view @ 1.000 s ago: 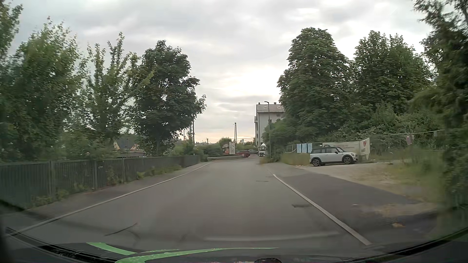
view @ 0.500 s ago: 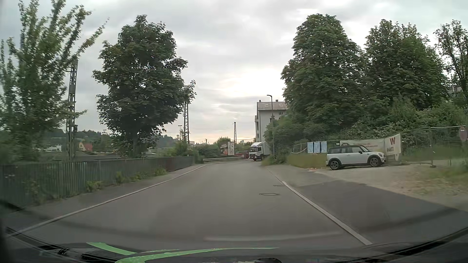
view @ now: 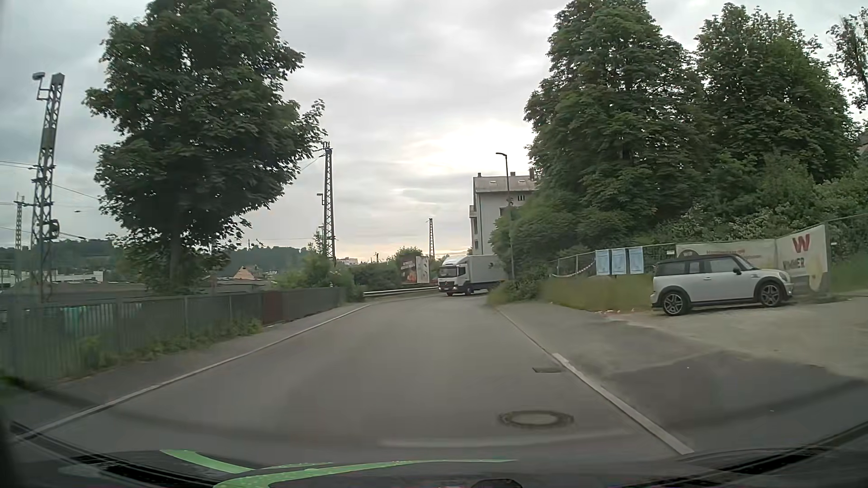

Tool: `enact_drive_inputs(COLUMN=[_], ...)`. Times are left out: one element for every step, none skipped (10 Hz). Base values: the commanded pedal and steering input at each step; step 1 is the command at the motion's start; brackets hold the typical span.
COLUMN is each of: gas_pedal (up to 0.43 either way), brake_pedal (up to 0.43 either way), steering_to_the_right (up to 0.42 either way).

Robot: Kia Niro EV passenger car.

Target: Follow the waypoints while adhering to traffic rules and regulations

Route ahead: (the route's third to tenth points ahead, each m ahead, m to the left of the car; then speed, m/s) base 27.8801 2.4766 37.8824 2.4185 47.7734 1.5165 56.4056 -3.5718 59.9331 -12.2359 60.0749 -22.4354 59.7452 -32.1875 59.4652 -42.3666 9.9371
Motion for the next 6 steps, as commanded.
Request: enact_drive_inputs(gas_pedal=[0.000,0.000,0.000,0.000,0.000,0.000], brake_pedal=[0.104,0.104,0.122,0.134,0.134,0.134], steering_to_the_right=[0.004,0.004,0.004,0.004,0.004,0.004])
